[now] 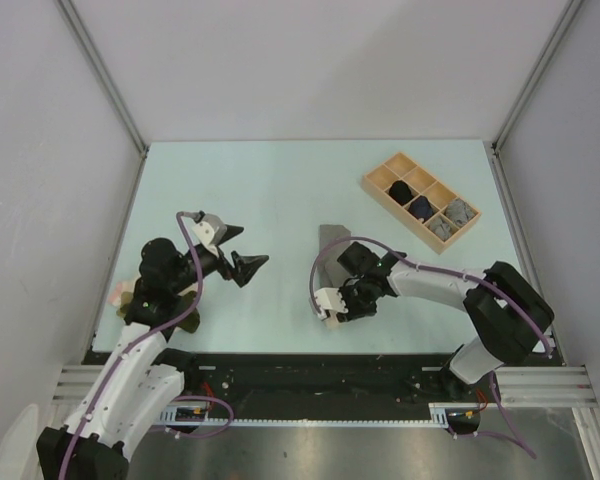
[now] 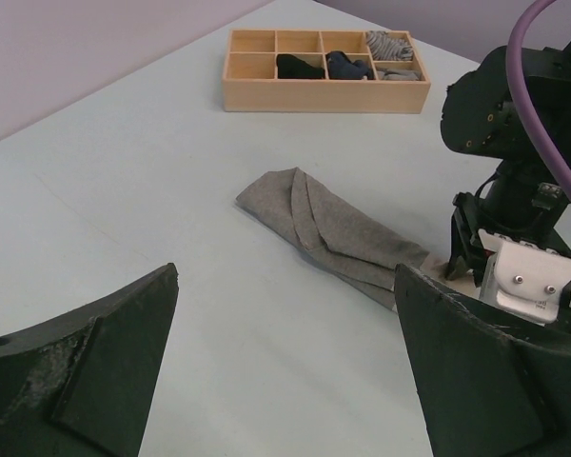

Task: Roll the underwear
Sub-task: Roll the underwear to the center of the board.

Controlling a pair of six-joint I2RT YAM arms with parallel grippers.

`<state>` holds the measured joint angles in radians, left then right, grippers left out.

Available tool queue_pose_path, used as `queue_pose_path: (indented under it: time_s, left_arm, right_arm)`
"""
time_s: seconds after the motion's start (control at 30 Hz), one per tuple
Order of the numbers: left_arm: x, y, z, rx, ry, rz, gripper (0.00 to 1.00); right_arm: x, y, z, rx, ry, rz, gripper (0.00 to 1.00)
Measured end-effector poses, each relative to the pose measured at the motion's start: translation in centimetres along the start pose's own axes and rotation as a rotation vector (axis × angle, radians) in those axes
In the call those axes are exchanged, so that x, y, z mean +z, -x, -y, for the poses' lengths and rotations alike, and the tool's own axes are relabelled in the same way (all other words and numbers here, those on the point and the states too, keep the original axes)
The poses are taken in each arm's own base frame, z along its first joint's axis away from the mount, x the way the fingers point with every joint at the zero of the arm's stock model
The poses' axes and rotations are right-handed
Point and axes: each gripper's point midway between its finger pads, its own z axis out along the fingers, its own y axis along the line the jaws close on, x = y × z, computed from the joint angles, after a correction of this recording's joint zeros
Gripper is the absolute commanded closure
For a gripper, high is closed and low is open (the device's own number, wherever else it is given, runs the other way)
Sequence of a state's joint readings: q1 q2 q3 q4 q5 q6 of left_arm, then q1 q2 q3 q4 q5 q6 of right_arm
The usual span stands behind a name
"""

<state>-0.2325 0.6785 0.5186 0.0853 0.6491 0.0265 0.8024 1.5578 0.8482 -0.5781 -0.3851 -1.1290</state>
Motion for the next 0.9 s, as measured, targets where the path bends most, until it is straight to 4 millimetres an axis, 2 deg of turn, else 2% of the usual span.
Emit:
queue_pose_path:
  time_s: [0.03,0.17,0.33,0.43,0.53,0.67,0.8,0.9]
  left_arm:
    - [0.1,0.0,0.2,0.0,-0.009,0.0,0.0]
    - [0.2,0.0,0.8,0.001,-0.036,0.0,0.0]
    - [0.4,-0.2,1.5,-0.003,-0.069,-0.006,0.0]
    - [0.5,-0.4,1.6,-0.008,-0.079,-0.014,0.0]
    - [0.6,-0.6,1.8,-0.01,-0.088,-0.017,0.0]
    - [0.8,-0.6,3.1,0.003,-0.141,-0.015,0.0]
    - [1.3,-1.6,6.5,0.069,-0.258,-0.024,0.02]
    - [1.6,-2.9,10.2,0.161,-0.37,-0.034,0.02]
  right_arm:
    - [0.0,0.1,-0.2,-0.005,0.006,-0.001,0.6]
    - [0.3,0.8,-1.2,-0.026,0.039,0.004,0.49]
    - [0.0,2.5,-2.9,-0.024,0.094,0.071,0.48]
    - [-0.8,3.3,-3.0,0.012,0.1,0.124,0.49]
    - [-2.6,3.6,-1.5,0.08,0.07,0.184,0.49]
    - [-6.2,2.4,1.8,0.18,-0.029,0.257,0.48]
    - [-10.1,0.1,4.2,0.277,-0.134,0.329,0.46]
    - [-11.4,-0.6,4.2,0.304,-0.149,0.386,0.45]
